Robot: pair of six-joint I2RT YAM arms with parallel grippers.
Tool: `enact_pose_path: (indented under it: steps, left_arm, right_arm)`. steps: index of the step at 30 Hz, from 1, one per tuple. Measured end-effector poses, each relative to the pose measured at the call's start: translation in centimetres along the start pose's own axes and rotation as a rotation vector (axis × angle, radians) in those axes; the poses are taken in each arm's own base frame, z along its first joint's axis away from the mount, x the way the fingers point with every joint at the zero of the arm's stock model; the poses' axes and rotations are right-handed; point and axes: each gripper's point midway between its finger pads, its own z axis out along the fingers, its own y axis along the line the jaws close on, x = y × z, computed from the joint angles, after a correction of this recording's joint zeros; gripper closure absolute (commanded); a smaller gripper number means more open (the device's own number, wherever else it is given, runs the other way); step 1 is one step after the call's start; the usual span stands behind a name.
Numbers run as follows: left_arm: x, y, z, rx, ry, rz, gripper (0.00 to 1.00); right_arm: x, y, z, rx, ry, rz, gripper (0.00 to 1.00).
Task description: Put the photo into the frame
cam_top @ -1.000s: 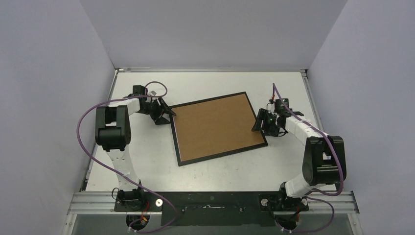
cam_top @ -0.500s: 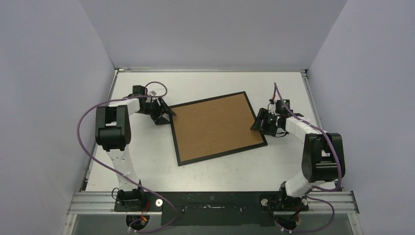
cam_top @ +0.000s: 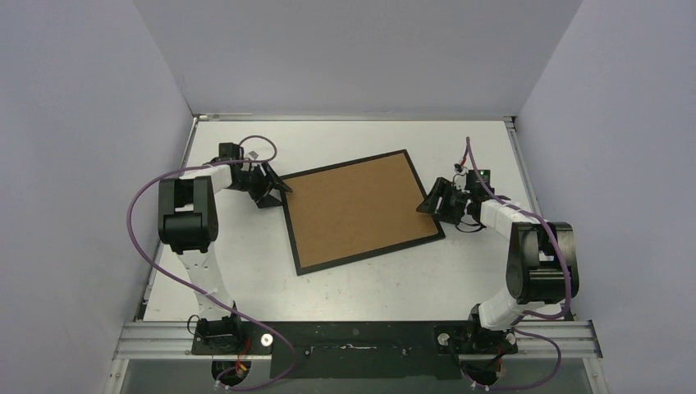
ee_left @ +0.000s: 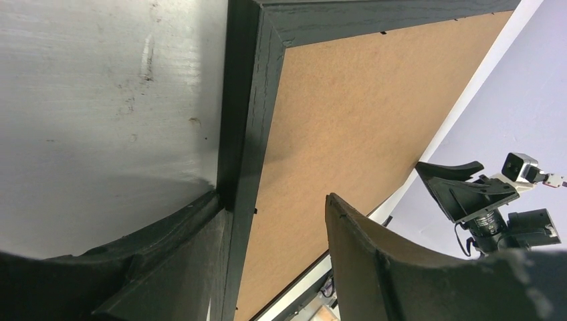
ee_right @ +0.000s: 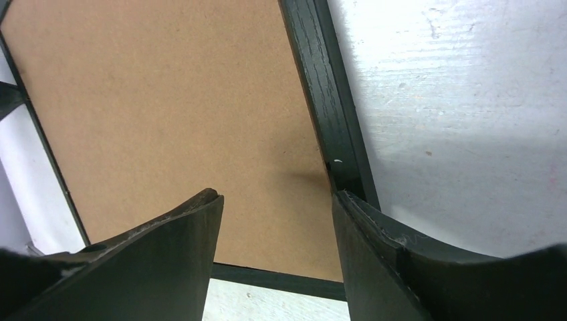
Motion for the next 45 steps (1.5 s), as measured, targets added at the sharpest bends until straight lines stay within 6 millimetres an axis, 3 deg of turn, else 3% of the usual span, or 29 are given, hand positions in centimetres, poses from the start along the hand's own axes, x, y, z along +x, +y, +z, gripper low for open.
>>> enact_pose_path:
  steps: [4, 9, 17, 22, 25, 28, 32, 39, 45]
  left_arm:
    - [-0.3, 0.1, -0.1, 0.002, -0.008, -0.002, 0.44]
    - [0.0, -0.2, 0.0, 0.003, 0.0, 0.003, 0.39]
    - [0.1, -0.4, 0.0, -0.003, 0.003, 0.017, 0.35]
    - [0.1, -0.4, 0.1, -0.003, 0.004, 0.022, 0.35]
    - [0.1, -0.4, 0.1, -0.003, 0.004, 0.023, 0.35]
    - [0.1, -0.4, 0.1, -0.003, 0.004, 0.024, 0.35]
    - [0.1, -0.5, 0.1, -0.002, 0.005, 0.03, 0.35]
    - [0.0, -0.6, 0.1, -0.005, 0.008, 0.038, 0.35]
    - [-0.8, -0.8, 0.2, -0.017, 0.013, 0.053, 0.35]
  right_arm:
    - [-0.2, 0.1, 0.0, -0.001, -0.01, 0.015, 0.32]
    - [0.4, -1.1, -1.1, 0.152, -0.005, -0.024, 0.32]
    - [-1.7, -2.9, -2.9, 0.304, -0.099, -0.066, 0.31]
    - [-1.3, -3.8, -1.7, 0.331, -0.04, -0.092, 0.35]
    - [0.3, -4.2, -0.5, 0.344, 0.032, -0.112, 0.44]
    - [0.6, -3.6, 0.0, 0.336, 0.042, -0.14, 0.52]
    - [0.6, -3.4, 0.0, 0.357, 0.043, -0.185, 0.54]
    - [0.6, -3.2, 0.1, 0.409, 0.037, -0.257, 0.52]
    - [1.4, -2.5, -0.4, 0.441, 0.051, -0.262, 0.39]
